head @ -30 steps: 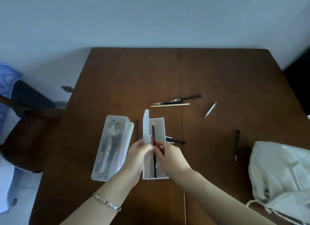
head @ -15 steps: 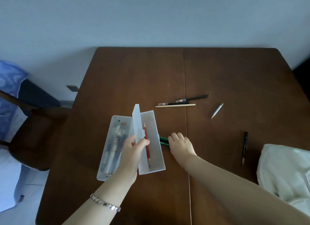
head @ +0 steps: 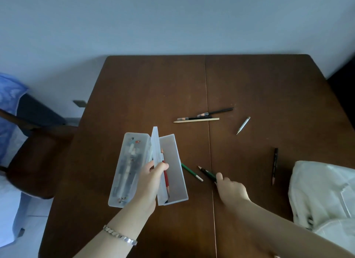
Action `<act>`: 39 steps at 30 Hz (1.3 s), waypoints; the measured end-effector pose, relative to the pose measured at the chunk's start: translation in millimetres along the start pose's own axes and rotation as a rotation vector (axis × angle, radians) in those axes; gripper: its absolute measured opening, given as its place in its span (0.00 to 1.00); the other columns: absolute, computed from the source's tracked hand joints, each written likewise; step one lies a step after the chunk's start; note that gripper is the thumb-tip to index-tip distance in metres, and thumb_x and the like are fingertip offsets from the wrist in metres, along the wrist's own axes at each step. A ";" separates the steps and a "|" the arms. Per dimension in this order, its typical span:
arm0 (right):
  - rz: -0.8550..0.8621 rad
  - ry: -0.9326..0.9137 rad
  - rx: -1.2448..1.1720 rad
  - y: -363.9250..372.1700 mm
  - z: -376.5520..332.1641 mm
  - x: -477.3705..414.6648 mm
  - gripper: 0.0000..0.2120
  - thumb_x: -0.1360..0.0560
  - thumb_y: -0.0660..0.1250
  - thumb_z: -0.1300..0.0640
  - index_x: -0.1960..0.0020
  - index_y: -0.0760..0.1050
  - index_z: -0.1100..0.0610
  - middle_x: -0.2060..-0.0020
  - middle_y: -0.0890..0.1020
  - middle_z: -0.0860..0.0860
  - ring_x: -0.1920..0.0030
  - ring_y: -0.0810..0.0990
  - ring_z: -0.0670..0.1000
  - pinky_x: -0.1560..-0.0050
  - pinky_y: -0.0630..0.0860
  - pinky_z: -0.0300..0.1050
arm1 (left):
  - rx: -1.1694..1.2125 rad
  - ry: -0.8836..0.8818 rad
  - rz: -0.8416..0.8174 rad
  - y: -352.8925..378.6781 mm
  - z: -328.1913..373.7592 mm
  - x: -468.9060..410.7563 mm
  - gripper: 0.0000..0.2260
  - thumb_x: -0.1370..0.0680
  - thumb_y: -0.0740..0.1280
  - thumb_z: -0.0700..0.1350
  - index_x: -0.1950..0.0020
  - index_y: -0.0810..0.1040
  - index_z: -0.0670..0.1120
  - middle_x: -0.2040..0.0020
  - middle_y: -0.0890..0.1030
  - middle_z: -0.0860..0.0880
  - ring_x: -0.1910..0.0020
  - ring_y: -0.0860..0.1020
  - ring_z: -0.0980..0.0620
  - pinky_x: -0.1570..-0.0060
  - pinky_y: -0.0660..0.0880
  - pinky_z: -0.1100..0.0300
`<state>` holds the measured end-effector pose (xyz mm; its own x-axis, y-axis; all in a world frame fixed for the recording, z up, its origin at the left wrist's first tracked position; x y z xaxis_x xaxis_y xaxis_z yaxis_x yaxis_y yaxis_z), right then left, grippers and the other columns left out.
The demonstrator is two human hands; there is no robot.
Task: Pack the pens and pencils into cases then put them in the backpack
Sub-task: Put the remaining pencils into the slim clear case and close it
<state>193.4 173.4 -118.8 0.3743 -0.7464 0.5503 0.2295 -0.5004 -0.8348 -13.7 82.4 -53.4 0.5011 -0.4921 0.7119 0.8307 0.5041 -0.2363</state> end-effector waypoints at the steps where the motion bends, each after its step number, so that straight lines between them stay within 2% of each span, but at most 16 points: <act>1: 0.011 0.043 -0.065 -4.4 4.0 3.6 0.12 0.18 0.50 0.56 0.37 0.61 0.58 0.58 0.77 0.51 0.56 0.82 0.54 0.71 0.68 0.42 | 0.003 -0.002 0.008 -0.4 -2.2 -1.0 0.16 0.27 0.69 0.51 0.42 0.71 0.50 0.44 0.76 0.47 0.43 0.74 0.47 0.39 0.73 0.44; 3: 0.050 0.150 -0.325 -15.3 9.7 8.5 0.10 0.18 0.49 0.52 0.43 0.64 0.56 0.63 0.77 0.51 0.63 0.79 0.54 0.69 0.72 0.44 | -0.003 -0.006 0.024 -0.8 -4.6 -1.5 0.13 0.25 0.68 0.49 0.43 0.71 0.51 0.44 0.76 0.47 0.43 0.74 0.47 0.39 0.73 0.44; 5: 0.096 0.210 -0.803 -31.8 1.4 15.9 0.11 0.19 0.50 0.50 0.49 0.66 0.56 0.63 0.77 0.51 0.66 0.76 0.51 0.65 0.74 0.45 | -0.003 -0.009 0.031 -0.7 -4.4 -0.1 0.15 0.25 0.68 0.50 0.41 0.71 0.51 0.43 0.76 0.48 0.42 0.74 0.47 0.38 0.72 0.44; 8: 0.079 0.143 -1.149 -64.5 -32.8 25.8 0.11 0.19 0.52 0.51 0.51 0.69 0.57 0.66 0.73 0.47 0.69 0.72 0.44 0.74 0.66 0.32 | 0.015 0.001 -0.011 8.8 -1.7 5.9 0.16 0.28 0.70 0.51 0.42 0.72 0.51 0.45 0.77 0.48 0.43 0.75 0.47 0.38 0.72 0.44; 10: 0.033 0.045 -1.111 -75.3 -57.9 28.2 0.11 0.20 0.54 0.51 0.51 0.70 0.57 0.65 0.73 0.47 0.69 0.72 0.43 0.76 0.66 0.30 | 0.033 0.024 -0.042 18.0 0.2 10.8 0.16 0.28 0.70 0.49 0.42 0.73 0.51 0.47 0.79 0.47 0.45 0.76 0.47 0.40 0.73 0.45; 13: 0.021 -0.048 -0.938 -81.9 -78.1 30.6 0.12 0.21 0.56 0.51 0.47 0.71 0.60 0.56 0.77 0.53 0.62 0.79 0.51 0.63 0.78 0.42 | 0.011 0.081 -0.052 26.8 4.9 17.8 0.17 0.27 0.69 0.47 0.39 0.73 0.51 0.47 0.79 0.47 0.47 0.77 0.48 0.47 0.77 0.54; 15: 0.065 -0.082 -0.789 -85.0 -81.5 32.5 0.13 0.21 0.57 0.53 0.43 0.72 0.60 0.49 0.76 0.56 0.56 0.79 0.54 0.56 0.77 0.43 | 0.042 0.078 -0.085 31.3 5.5 22.2 0.21 0.30 0.70 0.49 0.39 0.73 0.50 0.47 0.80 0.48 0.47 0.78 0.49 0.47 0.77 0.54; 18: 0.139 -0.126 -0.673 -90.5 -80.9 37.1 0.13 0.20 0.56 0.56 0.38 0.71 0.58 0.45 0.75 0.54 0.50 0.79 0.53 0.50 0.77 0.41 | 0.069 0.080 -0.117 34.1 6.1 25.2 0.17 0.27 0.69 0.47 0.39 0.73 0.50 0.47 0.79 0.48 0.48 0.78 0.49 0.49 0.77 0.56; 20: 0.161 -0.188 -0.582 -92.2 -84.4 40.6 0.12 0.21 0.57 0.59 0.38 0.72 0.57 0.44 0.75 0.54 0.48 0.78 0.53 0.45 0.77 0.43 | 0.070 0.068 -0.130 36.3 4.8 26.9 0.23 0.33 0.69 0.51 0.39 0.73 0.50 0.46 0.79 0.47 0.47 0.78 0.48 0.45 0.77 0.52; 22: 0.169 -0.270 -0.511 -94.2 -91.1 46.2 0.12 0.21 0.57 0.59 0.42 0.75 0.58 0.47 0.77 0.54 0.48 0.77 0.53 0.45 0.77 0.44 | 0.054 0.075 -0.119 34.2 5.6 28.3 0.26 0.36 0.68 0.53 0.39 0.73 0.50 0.46 0.80 0.46 0.46 0.78 0.47 0.41 0.76 0.48; 24: 0.257 -0.307 -0.568 -105.9 -88.2 51.8 0.12 0.21 0.58 0.58 0.47 0.79 0.59 0.52 0.80 0.54 0.51 0.77 0.52 0.50 0.76 0.44 | 0.033 0.113 -0.092 26.6 11.9 26.9 0.22 0.32 0.70 0.51 0.39 0.74 0.49 0.47 0.80 0.46 0.47 0.78 0.48 0.44 0.77 0.50; 27: 0.402 -0.169 -0.767 -114.9 -62.0 44.5 0.10 0.24 0.61 0.60 0.46 0.78 0.58 0.53 0.81 0.52 0.52 0.78 0.50 0.52 0.74 0.40 | -0.006 0.184 -0.007 1.9 29.6 19.1 0.18 0.25 0.67 0.48 0.37 0.71 0.47 0.45 0.78 0.49 0.45 0.76 0.51 0.50 0.75 0.58; 29: 0.285 -0.084 -0.752 -93.5 -60.7 28.8 0.11 0.23 0.61 0.58 0.42 0.75 0.56 0.48 0.80 0.51 0.50 0.78 0.50 0.50 0.75 0.41 | -0.085 0.230 0.063 -18.8 44.7 14.5 0.18 0.23 0.65 0.50 0.35 0.69 0.49 0.43 0.76 0.50 0.44 0.75 0.52 0.53 0.73 0.62; 32: 0.035 -0.067 -0.554 -50.2 -83.6 9.9 0.18 0.24 0.63 0.54 0.35 0.68 0.55 0.42 0.75 0.52 0.43 0.75 0.52 0.46 0.74 0.45 | -0.097 0.277 0.102 -42.6 61.8 5.9 0.12 0.23 0.65 0.51 0.41 0.70 0.50 0.50 0.76 0.49 0.53 0.77 0.52 0.68 0.69 0.68; 36: -0.096 -0.046 -0.371 -21.7 -108.9 -1.1 0.17 0.24 0.62 0.59 0.36 0.65 0.58 0.40 0.74 0.55 0.40 0.72 0.55 0.44 0.72 0.47 | -0.069 0.252 0.143 -65.9 67.4 -3.9 0.14 0.24 0.65 0.52 0.41 0.69 0.51 0.45 0.74 0.48 0.56 0.76 0.52 0.69 0.69 0.65; 39: -0.103 -0.017 -0.311 -18.8 -114.3 -7.8 0.15 0.23 0.59 0.64 0.37 0.67 0.62 0.40 0.72 0.58 0.39 0.73 0.57 0.44 0.73 0.47 | -0.013 0.225 0.129 -71.8 65.1 -8.9 0.12 0.24 0.65 0.52 0.42 0.69 0.52 0.48 0.75 0.49 0.56 0.76 0.51 0.68 0.70 0.64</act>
<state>83.4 138.5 -105.5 0.3793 -0.6786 0.6290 -0.0173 -0.6849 -0.7284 -93.6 96.8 0.3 0.6432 -0.5708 0.5104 0.7587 0.5646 -0.3249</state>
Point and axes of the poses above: each hand's wrist, its own x-axis away from the middle knuckle, its own y-axis out of the palm, z = x × y, the point moved 10 cm from there along -x, towards the middle knuckle
